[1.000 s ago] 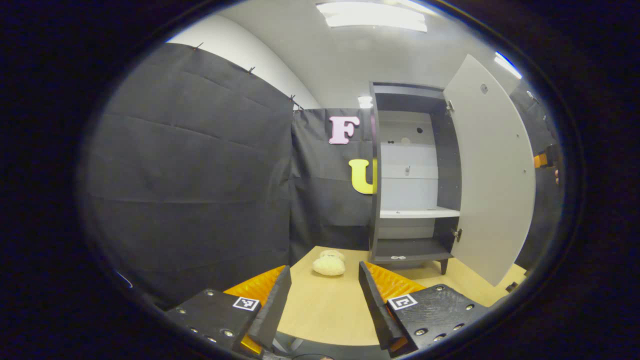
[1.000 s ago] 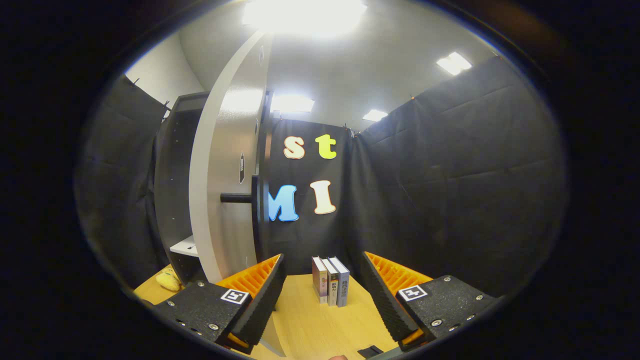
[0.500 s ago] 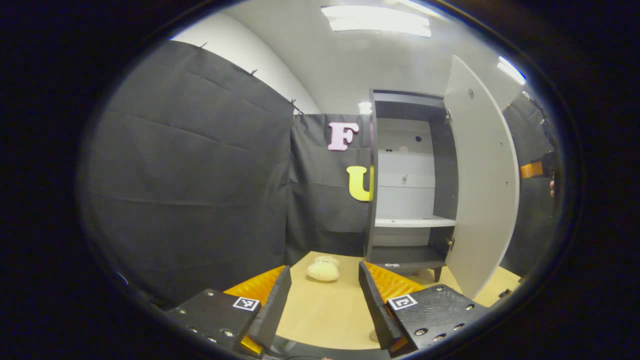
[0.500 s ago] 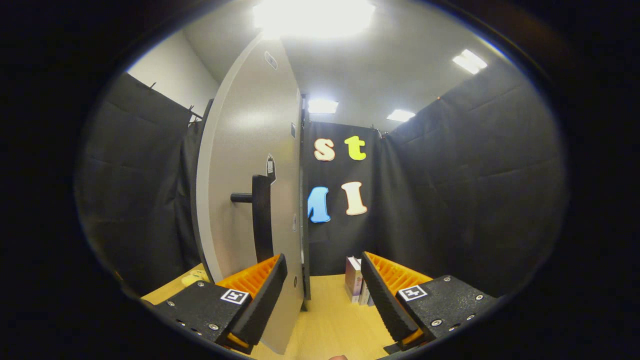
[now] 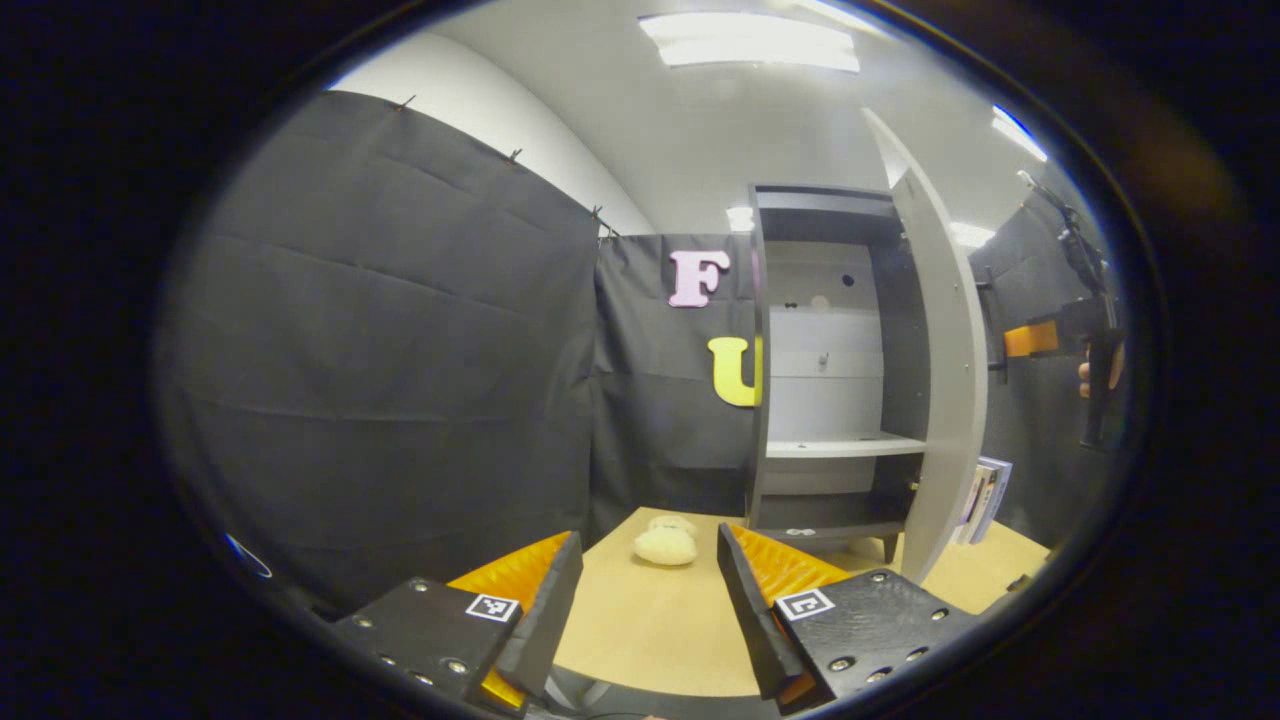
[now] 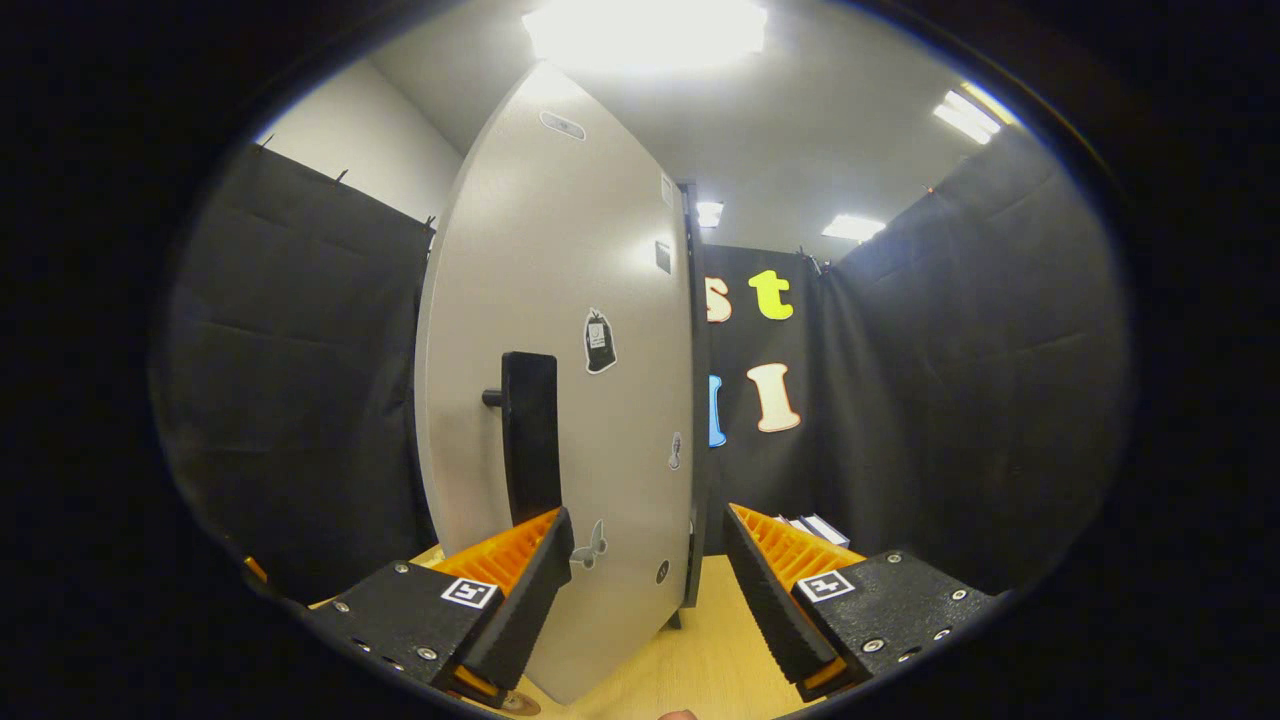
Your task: Open the cabinet door with the right hand, grasp the bottle in the cabinet with the left hand and place it on the coaster, then close the cabinet door with the right hand.
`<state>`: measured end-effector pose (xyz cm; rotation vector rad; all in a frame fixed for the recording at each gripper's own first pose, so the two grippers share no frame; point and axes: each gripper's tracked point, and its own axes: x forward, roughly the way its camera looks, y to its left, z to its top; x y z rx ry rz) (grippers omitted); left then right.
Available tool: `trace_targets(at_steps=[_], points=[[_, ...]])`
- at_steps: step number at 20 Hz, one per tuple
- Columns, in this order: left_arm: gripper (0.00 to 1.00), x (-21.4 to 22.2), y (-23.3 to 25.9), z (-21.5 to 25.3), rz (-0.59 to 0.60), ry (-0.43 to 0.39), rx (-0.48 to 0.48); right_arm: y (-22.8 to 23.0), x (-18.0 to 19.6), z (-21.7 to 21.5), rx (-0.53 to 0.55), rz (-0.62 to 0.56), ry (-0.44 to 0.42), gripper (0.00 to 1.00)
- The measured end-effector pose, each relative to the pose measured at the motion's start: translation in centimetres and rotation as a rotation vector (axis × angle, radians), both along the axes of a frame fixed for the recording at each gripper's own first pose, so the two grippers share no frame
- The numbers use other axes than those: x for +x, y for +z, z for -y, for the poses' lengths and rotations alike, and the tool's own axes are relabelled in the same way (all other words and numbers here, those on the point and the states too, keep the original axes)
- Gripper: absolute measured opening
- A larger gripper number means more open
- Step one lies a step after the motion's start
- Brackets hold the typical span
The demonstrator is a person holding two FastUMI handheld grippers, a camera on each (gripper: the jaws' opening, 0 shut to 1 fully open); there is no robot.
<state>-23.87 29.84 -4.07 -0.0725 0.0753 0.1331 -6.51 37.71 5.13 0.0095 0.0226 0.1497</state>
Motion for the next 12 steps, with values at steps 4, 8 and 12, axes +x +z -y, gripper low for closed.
trace_targets(at_steps=[4, 8, 12], points=[[0.77, -0.1, 0.3, -0.7, -0.001, 0.032, 0.0, 0.0, 0.9, -2.9, 0.021, 0.005, 0.058, 0.93], [0.78, 0.0, 0.1, -1.0, -0.014, 0.061, -0.01, -0.1, 2.7, -5.1, 0.032, 0.007, 0.114, 0.93], [0.75, 0.1, 0.7, -1.2, -0.01, 0.091, -0.005, -0.4, 4.4, -7.5, 0.049, 0.0, 0.171, 0.94]])
